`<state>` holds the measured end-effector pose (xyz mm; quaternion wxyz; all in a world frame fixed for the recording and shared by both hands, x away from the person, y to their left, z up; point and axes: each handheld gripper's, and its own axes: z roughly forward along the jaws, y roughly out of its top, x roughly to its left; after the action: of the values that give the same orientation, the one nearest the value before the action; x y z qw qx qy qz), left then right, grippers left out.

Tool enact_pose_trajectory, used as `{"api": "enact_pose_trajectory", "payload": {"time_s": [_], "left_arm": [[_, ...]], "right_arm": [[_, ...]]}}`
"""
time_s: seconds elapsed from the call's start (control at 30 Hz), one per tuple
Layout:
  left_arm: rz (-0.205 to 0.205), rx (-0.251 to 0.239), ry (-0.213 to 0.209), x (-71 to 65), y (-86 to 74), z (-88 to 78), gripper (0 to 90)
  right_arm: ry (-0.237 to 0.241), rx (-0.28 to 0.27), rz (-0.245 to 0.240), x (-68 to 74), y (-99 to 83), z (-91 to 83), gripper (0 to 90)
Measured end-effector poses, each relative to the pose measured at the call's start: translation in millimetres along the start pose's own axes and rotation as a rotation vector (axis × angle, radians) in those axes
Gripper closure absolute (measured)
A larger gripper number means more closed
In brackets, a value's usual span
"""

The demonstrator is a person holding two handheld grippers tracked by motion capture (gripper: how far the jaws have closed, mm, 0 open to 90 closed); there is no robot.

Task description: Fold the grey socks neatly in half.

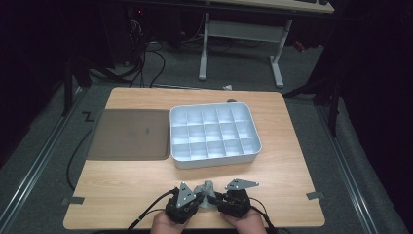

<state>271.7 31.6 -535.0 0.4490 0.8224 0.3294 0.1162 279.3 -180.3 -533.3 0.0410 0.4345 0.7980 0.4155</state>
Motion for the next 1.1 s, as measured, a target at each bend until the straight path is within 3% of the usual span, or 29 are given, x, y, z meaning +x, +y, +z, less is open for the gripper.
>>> {"api": "enact_pose_trajectory", "payload": {"time_s": [0.37,0.6,0.97,1.1], "left_arm": [[-0.003,0.002,-0.006,1.0,0.3,-0.1,83.6],[0.011,0.003,-0.004,-0.7,0.5,1.0,86.2],[0.007,0.004,0.004,-0.4,0.6,1.5,87.8],[0.007,0.004,0.004,-0.3,0.6,1.6,87.7]], "right_arm": [[-0.043,-0.010,-0.047,7.6,1.1,-2.0,79.9],[-0.010,-0.039,-0.064,17.3,4.1,-12.4,79.7],[0.056,-0.084,-0.028,16.8,3.9,-7.8,79.4],[0.061,-0.088,-0.025,14.8,4.6,-11.0,71.9]]}}
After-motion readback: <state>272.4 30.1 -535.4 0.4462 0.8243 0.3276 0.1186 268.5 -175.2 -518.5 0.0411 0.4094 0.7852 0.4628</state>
